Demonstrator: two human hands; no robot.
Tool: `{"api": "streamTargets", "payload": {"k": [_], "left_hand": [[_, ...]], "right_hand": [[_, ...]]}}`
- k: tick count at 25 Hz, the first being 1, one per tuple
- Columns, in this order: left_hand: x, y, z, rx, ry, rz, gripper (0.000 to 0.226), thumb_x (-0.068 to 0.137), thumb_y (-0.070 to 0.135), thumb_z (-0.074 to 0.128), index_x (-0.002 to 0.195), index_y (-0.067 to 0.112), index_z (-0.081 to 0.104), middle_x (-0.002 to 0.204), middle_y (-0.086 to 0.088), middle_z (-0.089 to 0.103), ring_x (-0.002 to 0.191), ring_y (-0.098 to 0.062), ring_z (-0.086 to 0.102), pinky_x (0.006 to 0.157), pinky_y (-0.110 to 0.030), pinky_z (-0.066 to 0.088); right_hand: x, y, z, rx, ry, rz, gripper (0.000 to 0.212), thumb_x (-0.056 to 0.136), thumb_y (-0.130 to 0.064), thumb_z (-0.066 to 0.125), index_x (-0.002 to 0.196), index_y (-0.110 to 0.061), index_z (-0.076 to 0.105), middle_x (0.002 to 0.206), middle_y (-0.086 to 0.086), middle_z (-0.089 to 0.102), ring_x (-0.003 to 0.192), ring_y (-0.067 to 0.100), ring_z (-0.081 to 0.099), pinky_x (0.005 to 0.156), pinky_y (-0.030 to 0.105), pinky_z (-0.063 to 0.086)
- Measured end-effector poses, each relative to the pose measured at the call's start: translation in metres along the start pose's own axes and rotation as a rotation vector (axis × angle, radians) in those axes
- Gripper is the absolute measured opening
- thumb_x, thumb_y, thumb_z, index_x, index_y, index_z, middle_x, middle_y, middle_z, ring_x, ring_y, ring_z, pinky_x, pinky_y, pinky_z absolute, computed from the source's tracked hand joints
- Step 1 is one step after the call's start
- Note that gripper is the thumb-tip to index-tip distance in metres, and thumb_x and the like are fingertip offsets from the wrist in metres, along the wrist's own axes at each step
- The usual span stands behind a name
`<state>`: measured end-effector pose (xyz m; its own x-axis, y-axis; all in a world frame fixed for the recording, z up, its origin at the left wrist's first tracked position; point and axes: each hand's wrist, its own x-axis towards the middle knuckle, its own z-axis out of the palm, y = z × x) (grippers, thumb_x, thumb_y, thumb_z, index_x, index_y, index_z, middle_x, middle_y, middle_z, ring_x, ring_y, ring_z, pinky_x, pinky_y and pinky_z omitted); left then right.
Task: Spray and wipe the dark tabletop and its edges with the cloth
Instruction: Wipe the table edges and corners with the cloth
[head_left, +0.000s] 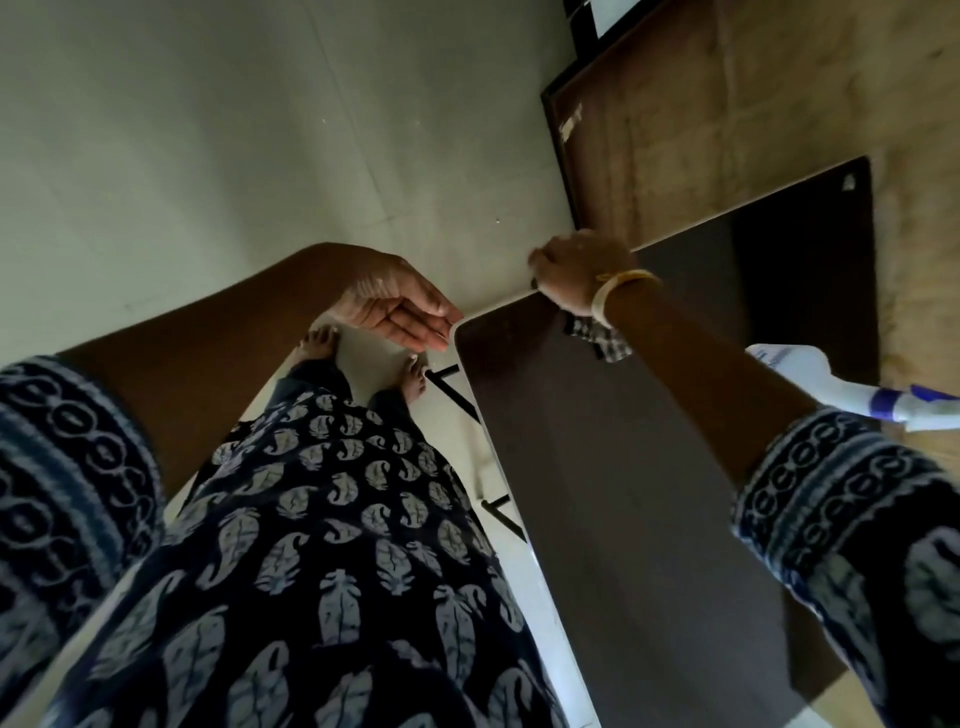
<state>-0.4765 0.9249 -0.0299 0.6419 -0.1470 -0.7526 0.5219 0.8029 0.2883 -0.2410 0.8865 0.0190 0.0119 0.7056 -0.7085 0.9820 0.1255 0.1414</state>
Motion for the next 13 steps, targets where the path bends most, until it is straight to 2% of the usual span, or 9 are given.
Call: {"api": "streamTargets", "payload": {"k": [3, 5, 7, 8, 11, 13], "left_hand": [[0.006, 0.008, 0.008, 0.004, 0.067, 0.044, 0.021, 0.095, 0.006, 0.052, 0.106, 0.005, 0.069, 0.095, -0.01, 0.075, 0.081, -0.017, 0.074, 0.08, -0.032, 0.059], [0.013, 0.016, 0.017, 0.022, 0.118, 0.072, 0.018, 0.094, 0.009, 0.054, 0.101, 0.007, 0.071, 0.093, -0.008, 0.075, 0.079, -0.015, 0.073, 0.074, -0.029, 0.061], [0.019, 0.026, 0.025, 0.063, 0.134, 0.101, 0.017, 0.094, 0.014, 0.056, 0.099, 0.011, 0.072, 0.093, -0.005, 0.074, 0.078, -0.013, 0.072, 0.071, -0.027, 0.06], [0.024, 0.031, 0.03, 0.086, 0.136, 0.118, 0.017, 0.094, 0.016, 0.057, 0.1, 0.013, 0.073, 0.094, -0.004, 0.074, 0.081, -0.014, 0.07, 0.076, -0.027, 0.058], [0.043, 0.048, 0.053, 0.105, 0.195, 0.206, 0.018, 0.094, 0.018, 0.058, 0.102, 0.014, 0.073, 0.098, -0.003, 0.073, 0.088, -0.018, 0.065, 0.091, -0.033, 0.049], [0.06, 0.061, 0.074, 0.087, 0.278, 0.287, 0.018, 0.096, 0.02, 0.056, 0.099, 0.014, 0.073, 0.098, -0.003, 0.073, 0.085, -0.016, 0.065, 0.088, -0.032, 0.05]], "right_hand": [[-0.012, -0.043, 0.004, 0.048, 0.124, -0.129, 0.056, 0.097, -0.046, 0.022, 0.1, -0.013, 0.067, 0.108, 0.016, 0.067, 0.098, 0.034, 0.062, 0.071, 0.031, 0.035], [-0.016, -0.042, 0.003, 0.107, 0.153, -0.179, 0.05, 0.1, -0.045, 0.026, 0.083, -0.017, 0.064, 0.099, 0.014, 0.069, 0.093, 0.033, 0.063, 0.07, 0.03, 0.036], [-0.01, -0.018, 0.004, 0.142, 0.113, -0.188, 0.045, 0.1, -0.046, 0.026, 0.072, -0.024, 0.054, 0.091, 0.013, 0.069, 0.087, 0.032, 0.064, 0.069, 0.03, 0.037], [-0.006, 0.0, 0.005, 0.139, 0.103, -0.165, 0.046, 0.099, -0.047, 0.026, 0.072, -0.023, 0.054, 0.09, 0.013, 0.068, 0.086, 0.032, 0.064, 0.068, 0.03, 0.038], [0.003, 0.057, 0.007, 0.134, 0.107, -0.082, 0.047, 0.101, -0.043, 0.028, 0.074, -0.014, 0.054, 0.082, 0.016, 0.062, 0.078, 0.032, 0.058, 0.065, 0.031, 0.034], [0.006, 0.097, 0.007, 0.153, 0.087, -0.025, 0.047, 0.101, -0.039, 0.029, 0.075, -0.009, 0.053, 0.073, 0.011, 0.053, 0.072, 0.029, 0.052, 0.063, 0.031, 0.03]]}}
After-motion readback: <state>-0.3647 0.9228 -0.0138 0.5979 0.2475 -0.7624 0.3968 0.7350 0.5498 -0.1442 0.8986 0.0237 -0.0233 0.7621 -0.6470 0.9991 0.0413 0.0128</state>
